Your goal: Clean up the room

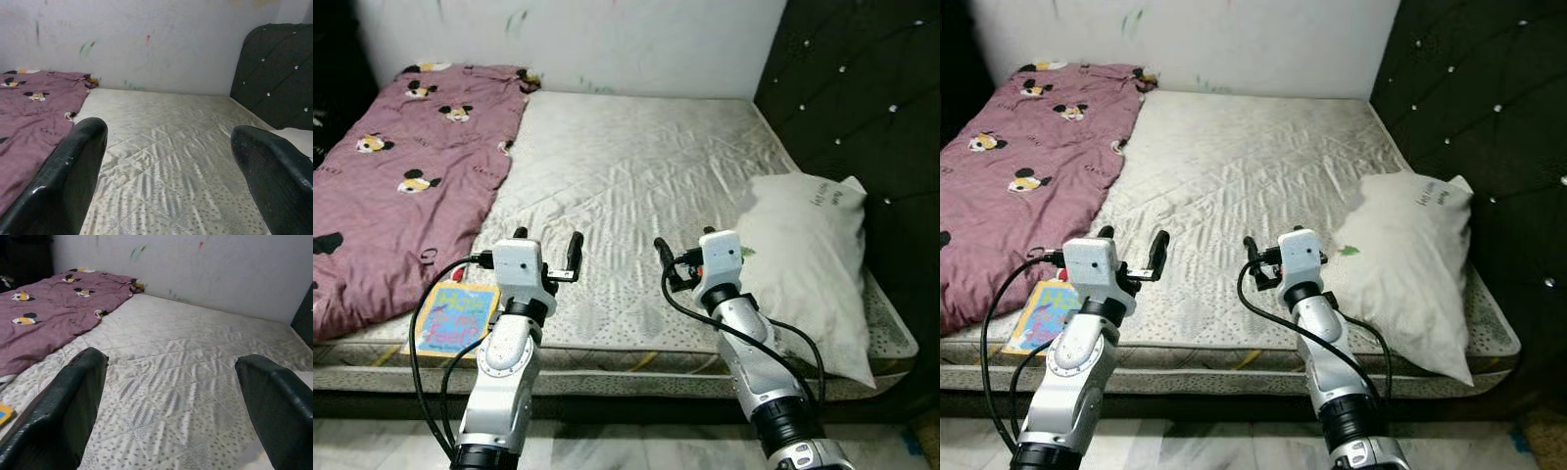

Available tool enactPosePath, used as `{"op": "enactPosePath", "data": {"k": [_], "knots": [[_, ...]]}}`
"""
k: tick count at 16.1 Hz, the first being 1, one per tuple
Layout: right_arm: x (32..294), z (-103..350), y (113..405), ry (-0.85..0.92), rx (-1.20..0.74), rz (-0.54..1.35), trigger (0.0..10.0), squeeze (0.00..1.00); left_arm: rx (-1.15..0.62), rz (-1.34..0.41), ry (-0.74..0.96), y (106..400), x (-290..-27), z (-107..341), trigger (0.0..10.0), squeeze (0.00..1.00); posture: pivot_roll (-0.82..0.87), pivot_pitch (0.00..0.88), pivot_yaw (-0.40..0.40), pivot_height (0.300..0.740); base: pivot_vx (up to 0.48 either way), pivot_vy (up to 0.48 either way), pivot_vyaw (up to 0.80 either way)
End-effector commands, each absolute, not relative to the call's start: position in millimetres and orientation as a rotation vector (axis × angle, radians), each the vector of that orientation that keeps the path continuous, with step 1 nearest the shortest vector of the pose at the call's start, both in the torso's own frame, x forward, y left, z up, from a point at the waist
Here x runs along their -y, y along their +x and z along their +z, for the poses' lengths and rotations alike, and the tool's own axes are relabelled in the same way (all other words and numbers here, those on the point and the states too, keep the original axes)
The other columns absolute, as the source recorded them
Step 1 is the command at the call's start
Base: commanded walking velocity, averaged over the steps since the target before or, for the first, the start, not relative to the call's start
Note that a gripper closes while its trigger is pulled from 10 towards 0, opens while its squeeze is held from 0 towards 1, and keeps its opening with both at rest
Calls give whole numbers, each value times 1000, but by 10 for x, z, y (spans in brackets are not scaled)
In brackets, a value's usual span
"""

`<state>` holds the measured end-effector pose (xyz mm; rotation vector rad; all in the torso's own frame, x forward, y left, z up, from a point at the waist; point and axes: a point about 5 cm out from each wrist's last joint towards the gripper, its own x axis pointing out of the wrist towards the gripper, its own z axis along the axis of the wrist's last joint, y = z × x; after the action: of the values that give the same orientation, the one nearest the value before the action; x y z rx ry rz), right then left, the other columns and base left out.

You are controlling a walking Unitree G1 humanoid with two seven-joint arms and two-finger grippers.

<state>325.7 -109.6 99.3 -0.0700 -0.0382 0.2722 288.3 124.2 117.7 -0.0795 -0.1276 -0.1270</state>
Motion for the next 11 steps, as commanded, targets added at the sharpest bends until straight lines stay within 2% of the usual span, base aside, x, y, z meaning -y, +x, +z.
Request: {"op": "enactPosePath", "data": {"k": [1, 11], "knots": [[1119, 1032, 3281, -78, 53, 272, 10000, 0, 146, -147, -84, 2880, -1213, 1213, 10000, 0, -79, 16, -45, 740, 382, 0, 0], [1112, 1022, 3284, -85, 51, 280, 10000, 0, 154, -164, -85, 2879, -1208, 1212, 10000, 0, -76, 3, -45, 740, 400, 0, 0]]}}
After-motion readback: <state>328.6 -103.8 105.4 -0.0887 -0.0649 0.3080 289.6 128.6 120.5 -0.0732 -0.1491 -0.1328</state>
